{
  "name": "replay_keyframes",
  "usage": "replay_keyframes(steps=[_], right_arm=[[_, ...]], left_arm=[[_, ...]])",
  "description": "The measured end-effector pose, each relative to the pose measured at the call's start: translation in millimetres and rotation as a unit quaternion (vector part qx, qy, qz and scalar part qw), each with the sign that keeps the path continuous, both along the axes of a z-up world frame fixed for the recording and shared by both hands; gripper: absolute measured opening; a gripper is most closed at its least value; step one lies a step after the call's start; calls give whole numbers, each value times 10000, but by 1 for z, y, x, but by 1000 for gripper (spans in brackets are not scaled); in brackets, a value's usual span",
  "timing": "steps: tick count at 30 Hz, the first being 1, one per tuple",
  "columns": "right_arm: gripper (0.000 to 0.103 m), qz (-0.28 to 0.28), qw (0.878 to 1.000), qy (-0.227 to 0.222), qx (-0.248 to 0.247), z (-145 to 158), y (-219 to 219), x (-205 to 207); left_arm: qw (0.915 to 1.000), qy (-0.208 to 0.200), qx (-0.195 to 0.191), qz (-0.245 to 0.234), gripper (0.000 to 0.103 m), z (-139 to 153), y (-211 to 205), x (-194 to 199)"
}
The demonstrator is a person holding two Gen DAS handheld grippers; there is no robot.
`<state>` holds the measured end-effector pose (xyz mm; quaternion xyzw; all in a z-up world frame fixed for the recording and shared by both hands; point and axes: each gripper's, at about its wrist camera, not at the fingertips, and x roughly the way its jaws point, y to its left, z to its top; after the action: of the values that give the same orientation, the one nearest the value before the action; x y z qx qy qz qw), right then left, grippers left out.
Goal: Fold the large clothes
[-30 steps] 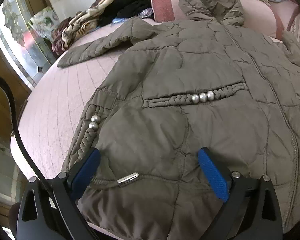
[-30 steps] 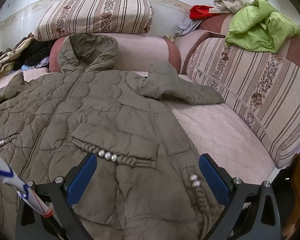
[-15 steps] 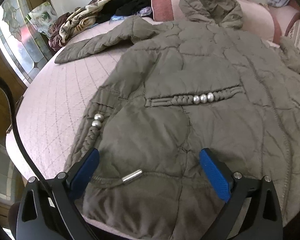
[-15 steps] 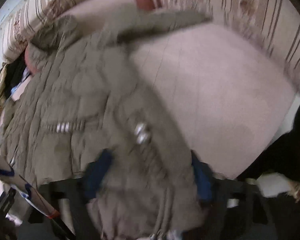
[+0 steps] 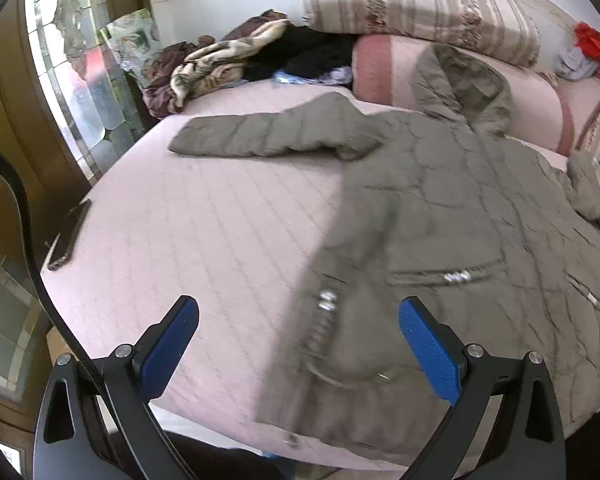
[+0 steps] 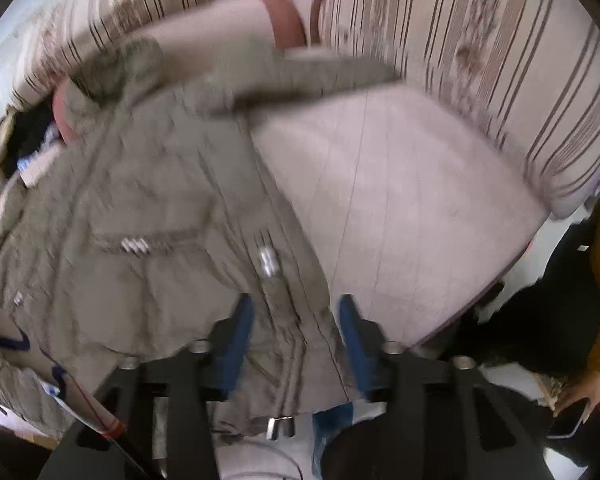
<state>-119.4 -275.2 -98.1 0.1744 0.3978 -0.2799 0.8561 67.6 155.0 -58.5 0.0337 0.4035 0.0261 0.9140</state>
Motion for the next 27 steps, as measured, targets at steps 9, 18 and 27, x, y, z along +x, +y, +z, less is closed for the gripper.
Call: replay_keyframes(steps=[9,18,27], right_arm=[[93,828,9882,-1002,-817,55,64,48],[90,1592,9790,-543,-1151,15,101,148],[90,1639,9754,-117,-1469,-14,85,194]], left_arm=[[9912,215,-814,1019,101,8,107,81],[9573,579,-2296,1661,99,-28,189,213],[9207,767,-3395,1765,92,-87,201,322]])
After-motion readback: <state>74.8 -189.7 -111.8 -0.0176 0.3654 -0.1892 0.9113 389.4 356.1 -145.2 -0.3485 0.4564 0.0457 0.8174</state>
